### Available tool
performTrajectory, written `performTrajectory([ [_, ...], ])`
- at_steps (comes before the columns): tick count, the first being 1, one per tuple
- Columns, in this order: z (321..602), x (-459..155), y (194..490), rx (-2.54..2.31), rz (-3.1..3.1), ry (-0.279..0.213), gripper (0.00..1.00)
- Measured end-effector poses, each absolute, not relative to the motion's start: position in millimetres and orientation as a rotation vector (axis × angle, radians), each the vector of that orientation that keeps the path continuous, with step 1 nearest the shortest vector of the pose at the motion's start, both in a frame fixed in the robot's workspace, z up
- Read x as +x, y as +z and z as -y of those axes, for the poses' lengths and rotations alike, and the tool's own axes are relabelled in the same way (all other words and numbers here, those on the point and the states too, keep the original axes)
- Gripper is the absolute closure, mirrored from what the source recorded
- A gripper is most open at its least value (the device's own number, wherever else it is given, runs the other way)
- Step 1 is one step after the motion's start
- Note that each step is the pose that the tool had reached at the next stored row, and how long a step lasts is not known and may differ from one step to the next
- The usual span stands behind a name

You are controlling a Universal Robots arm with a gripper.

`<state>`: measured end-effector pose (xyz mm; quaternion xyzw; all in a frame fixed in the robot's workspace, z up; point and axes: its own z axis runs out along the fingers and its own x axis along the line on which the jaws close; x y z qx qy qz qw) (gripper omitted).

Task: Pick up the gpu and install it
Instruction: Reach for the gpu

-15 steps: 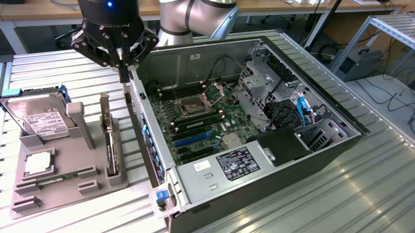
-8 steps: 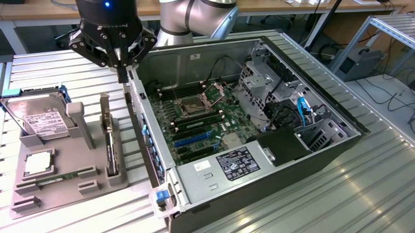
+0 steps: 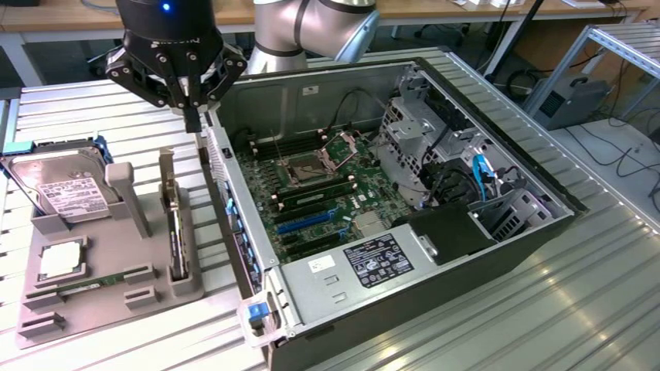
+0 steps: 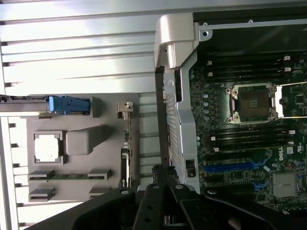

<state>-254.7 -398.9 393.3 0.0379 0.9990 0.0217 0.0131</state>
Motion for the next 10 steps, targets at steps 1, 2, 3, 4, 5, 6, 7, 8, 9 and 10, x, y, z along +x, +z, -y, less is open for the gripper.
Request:
performTrajectory([
  [1, 398.9, -255.0, 393.3, 0.118, -3.113, 0.067, 0.89],
  [2, 398.9, -255.4, 393.3, 0.118, -3.112, 0.067, 0.89],
  [3, 398.9, -255.7, 393.3, 0.118, -3.112, 0.067, 0.89],
  [4, 398.9, -256.0, 393.3, 0.118, -3.113, 0.067, 0.89],
  [5, 398.9, -256.2, 393.3, 0.118, -3.112, 0.068, 0.89],
  [6, 398.9, -256.6, 393.3, 0.118, -3.112, 0.068, 0.89],
  [7, 398.9, -256.9, 393.3, 0.118, -3.112, 0.068, 0.89],
  [8, 398.9, -257.2, 393.3, 0.118, -3.112, 0.067, 0.89],
  [9, 398.9, -257.4, 393.3, 0.118, -3.113, 0.067, 0.89],
  [10, 398.9, -257.6, 393.3, 0.118, -3.113, 0.067, 0.89],
])
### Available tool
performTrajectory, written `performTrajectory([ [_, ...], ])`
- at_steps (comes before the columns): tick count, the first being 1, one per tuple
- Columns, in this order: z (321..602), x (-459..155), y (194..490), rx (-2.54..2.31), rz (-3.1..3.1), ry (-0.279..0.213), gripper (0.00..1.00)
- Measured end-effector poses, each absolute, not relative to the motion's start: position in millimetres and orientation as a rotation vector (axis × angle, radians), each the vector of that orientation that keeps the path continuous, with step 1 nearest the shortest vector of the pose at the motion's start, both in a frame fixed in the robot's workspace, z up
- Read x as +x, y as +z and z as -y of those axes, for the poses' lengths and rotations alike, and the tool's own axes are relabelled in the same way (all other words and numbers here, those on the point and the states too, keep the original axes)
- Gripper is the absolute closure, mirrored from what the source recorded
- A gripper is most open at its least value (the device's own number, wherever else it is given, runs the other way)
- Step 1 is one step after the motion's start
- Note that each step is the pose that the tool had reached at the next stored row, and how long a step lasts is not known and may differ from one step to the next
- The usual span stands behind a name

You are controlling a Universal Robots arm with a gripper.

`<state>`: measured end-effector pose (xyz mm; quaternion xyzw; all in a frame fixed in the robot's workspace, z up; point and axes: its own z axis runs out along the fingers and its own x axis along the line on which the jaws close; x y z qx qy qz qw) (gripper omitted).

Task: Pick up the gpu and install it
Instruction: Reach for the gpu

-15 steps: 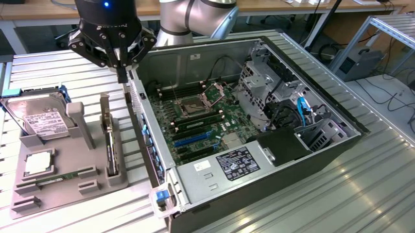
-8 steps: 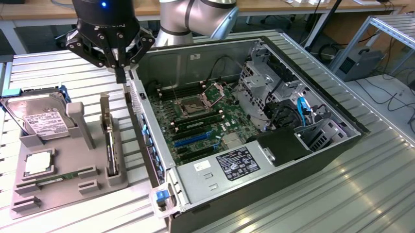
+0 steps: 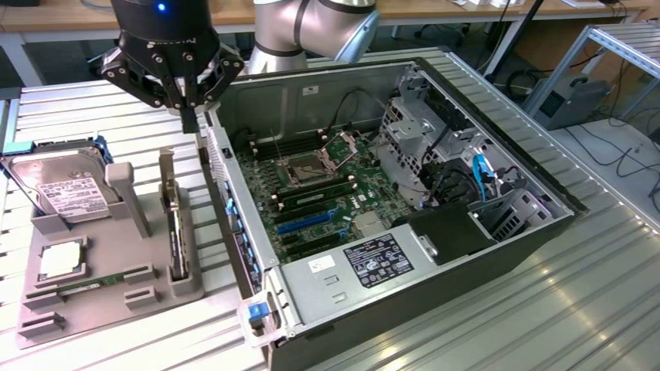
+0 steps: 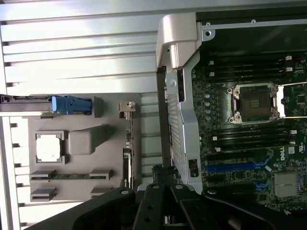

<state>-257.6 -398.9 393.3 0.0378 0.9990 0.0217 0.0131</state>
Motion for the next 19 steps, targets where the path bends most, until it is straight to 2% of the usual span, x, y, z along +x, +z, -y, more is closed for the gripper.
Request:
performTrajectory([
  [19, 398.9, -264.3, 393.3, 0.118, -3.112, 0.067, 0.89],
])
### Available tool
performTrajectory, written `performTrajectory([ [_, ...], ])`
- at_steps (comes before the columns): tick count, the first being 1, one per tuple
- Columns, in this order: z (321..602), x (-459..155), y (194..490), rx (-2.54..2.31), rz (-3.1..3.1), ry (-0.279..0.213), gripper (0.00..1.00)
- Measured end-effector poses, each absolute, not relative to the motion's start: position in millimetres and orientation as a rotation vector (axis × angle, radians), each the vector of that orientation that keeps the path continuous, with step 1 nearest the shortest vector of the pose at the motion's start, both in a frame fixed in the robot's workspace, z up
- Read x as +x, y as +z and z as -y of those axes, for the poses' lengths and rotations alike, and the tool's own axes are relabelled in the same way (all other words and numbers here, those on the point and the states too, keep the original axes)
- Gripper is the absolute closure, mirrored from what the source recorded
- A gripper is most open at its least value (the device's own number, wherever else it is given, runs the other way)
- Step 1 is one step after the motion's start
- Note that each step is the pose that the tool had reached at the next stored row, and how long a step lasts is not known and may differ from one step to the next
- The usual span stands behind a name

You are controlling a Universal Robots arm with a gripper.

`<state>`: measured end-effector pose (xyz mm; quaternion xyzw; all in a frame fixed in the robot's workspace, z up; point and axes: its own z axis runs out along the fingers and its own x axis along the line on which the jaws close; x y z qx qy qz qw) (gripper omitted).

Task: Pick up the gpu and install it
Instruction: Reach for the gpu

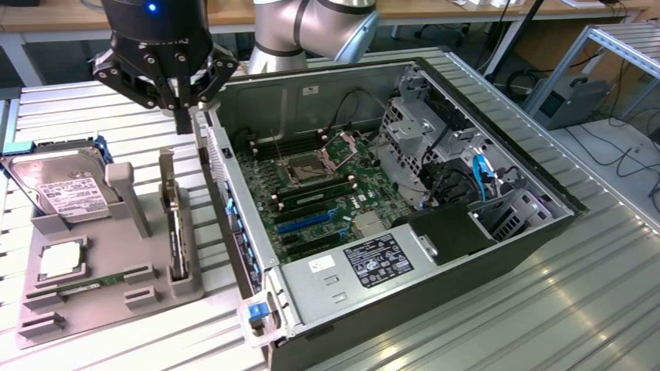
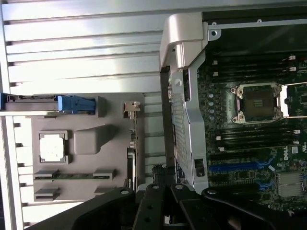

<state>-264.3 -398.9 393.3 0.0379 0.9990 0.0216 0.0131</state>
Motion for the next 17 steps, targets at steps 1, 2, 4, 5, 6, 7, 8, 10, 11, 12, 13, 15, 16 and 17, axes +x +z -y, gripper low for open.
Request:
performTrajectory([
  [1, 398.9, -264.6, 393.3, 0.118, -3.112, 0.067, 0.89],
  [2, 398.9, -265.0, 393.3, 0.118, -3.112, 0.067, 0.89],
  [4, 399.0, -265.7, 393.3, 0.118, -3.113, 0.067, 0.89],
  [5, 398.9, -266.1, 393.3, 0.118, -3.112, 0.067, 0.89],
  [6, 398.9, -266.5, 393.3, 0.118, -3.113, 0.067, 0.89],
  [7, 398.9, -266.7, 393.3, 0.118, -3.113, 0.067, 0.89],
  [8, 399.0, -267.1, 393.3, 0.118, -3.112, 0.067, 0.89],
  [10, 398.9, -268.0, 393.3, 0.118, -3.112, 0.067, 0.89],
  [11, 398.9, -268.3, 393.3, 0.118, -3.112, 0.067, 0.89],
  [12, 398.9, -268.7, 393.3, 0.118, -3.113, 0.067, 0.89],
  [13, 398.9, -269.0, 393.3, 0.118, -3.112, 0.067, 0.89],
  [15, 398.9, -269.8, 393.3, 0.118, -3.113, 0.067, 0.89],
  [16, 398.9, -270.2, 393.3, 0.118, -3.112, 0.067, 0.89],
  [17, 398.9, -270.6, 393.3, 0.118, -3.112, 0.067, 0.89],
])
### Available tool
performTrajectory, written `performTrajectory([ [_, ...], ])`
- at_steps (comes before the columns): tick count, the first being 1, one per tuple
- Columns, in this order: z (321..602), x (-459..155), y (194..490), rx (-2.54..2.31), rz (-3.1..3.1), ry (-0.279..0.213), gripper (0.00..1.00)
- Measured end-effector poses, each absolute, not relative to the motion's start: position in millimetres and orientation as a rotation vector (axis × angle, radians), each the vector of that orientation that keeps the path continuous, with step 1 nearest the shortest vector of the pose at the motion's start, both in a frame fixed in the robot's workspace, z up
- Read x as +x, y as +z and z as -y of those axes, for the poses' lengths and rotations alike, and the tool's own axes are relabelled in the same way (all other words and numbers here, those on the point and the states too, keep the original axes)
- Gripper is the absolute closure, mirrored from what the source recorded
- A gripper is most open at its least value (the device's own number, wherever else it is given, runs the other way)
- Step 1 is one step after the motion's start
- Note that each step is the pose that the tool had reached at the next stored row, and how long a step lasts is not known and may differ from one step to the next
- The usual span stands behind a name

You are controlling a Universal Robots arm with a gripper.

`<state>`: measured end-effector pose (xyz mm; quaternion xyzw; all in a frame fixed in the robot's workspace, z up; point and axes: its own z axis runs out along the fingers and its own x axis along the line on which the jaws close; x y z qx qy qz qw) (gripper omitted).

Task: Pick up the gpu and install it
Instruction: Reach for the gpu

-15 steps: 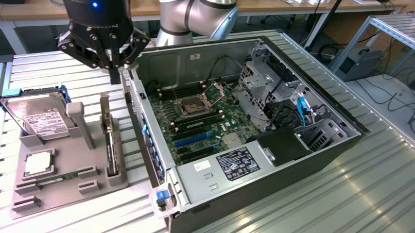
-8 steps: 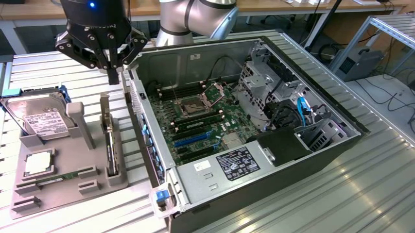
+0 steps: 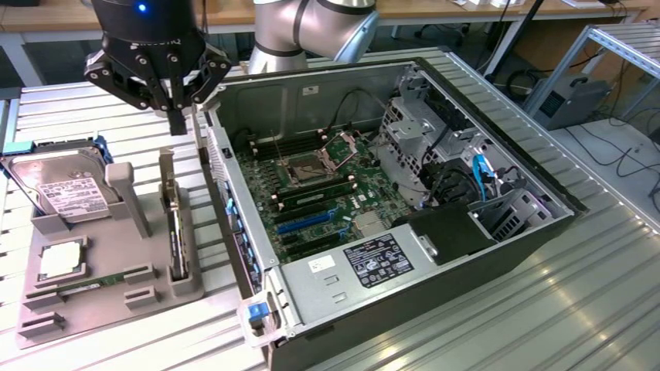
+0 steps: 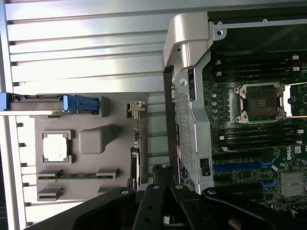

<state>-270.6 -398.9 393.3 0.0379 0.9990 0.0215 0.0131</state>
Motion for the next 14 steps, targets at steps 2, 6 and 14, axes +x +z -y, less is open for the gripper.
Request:
performTrajectory([
  [2, 398.9, -271.5, 393.3, 0.118, -3.112, 0.067, 0.89],
  [6, 398.9, -273.2, 393.3, 0.118, -3.113, 0.067, 0.89],
  [14, 398.9, -276.4, 393.3, 0.118, -3.113, 0.067, 0.89],
])
